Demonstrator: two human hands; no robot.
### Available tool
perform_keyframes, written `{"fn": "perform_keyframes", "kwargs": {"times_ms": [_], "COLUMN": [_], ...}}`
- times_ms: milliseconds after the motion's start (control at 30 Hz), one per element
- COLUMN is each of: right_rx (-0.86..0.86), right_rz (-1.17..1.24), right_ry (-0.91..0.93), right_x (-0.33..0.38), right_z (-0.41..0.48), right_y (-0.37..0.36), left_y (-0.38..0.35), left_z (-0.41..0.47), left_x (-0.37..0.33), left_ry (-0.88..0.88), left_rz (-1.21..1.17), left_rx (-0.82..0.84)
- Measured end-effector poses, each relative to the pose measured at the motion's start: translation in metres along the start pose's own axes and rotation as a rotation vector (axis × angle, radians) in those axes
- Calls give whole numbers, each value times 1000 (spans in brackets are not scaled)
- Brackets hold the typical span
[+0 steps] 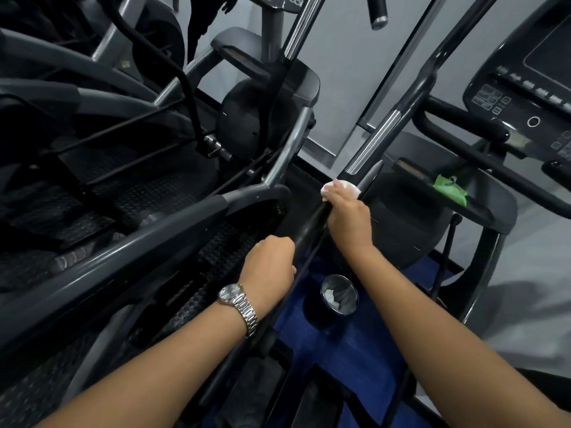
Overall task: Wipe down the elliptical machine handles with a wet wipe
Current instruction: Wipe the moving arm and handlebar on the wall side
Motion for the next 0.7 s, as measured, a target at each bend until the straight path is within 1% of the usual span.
{"fn": "perform_keyframes", "kwargs": {"times_ms": [100, 133, 233, 300, 367, 433, 467, 533, 600, 667, 700], "right_rx": [91, 91, 18, -24, 11, 61, 50, -3, -52, -72, -64], "right_rz": [37, 51, 58, 59, 63, 101, 121, 138, 127, 116, 113], "right_ry": [98, 107, 52, 8, 66, 179, 208, 177, 82, 21, 27], "right_x": [7, 3, -7, 0, 12, 19, 17, 6, -3, 0, 4], "right_z": [-24, -26, -8, -5, -19, -42, -46, -36, -20, -15, -20], "right_y": [-5, -5, -3, -1, -4, -5, -4, -4, -5, -6, -7], "left_y": [-1, -1, -1, -2, 0, -1, -1, -2, -3, -5, -7], "left_z": [3, 3, 6, 10, 12, 13, 14, 18, 23, 30, 32], "left_x": [-2, -2, -3, -3, -4, -6, -6, -5, -2, -1, -1], "left_ry": [7, 7, 19, 32, 41, 36, 37, 60, 94, 114, 118], "left_rz": [23, 28, 36, 41, 50, 70, 73, 69, 58, 40, 32], "left_rx": [21, 25, 22, 18, 12, 17, 23, 35, 46, 43, 39]}}
Point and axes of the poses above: each hand's wrist, its own z-axis towards the middle knuckle, its own y-axis out of the back of the hand, x = y × z, the point moved 6 cm from there along z, towards the middle knuckle, and after that the axes turned 11 degrees about -x, right-handed, at the moved point
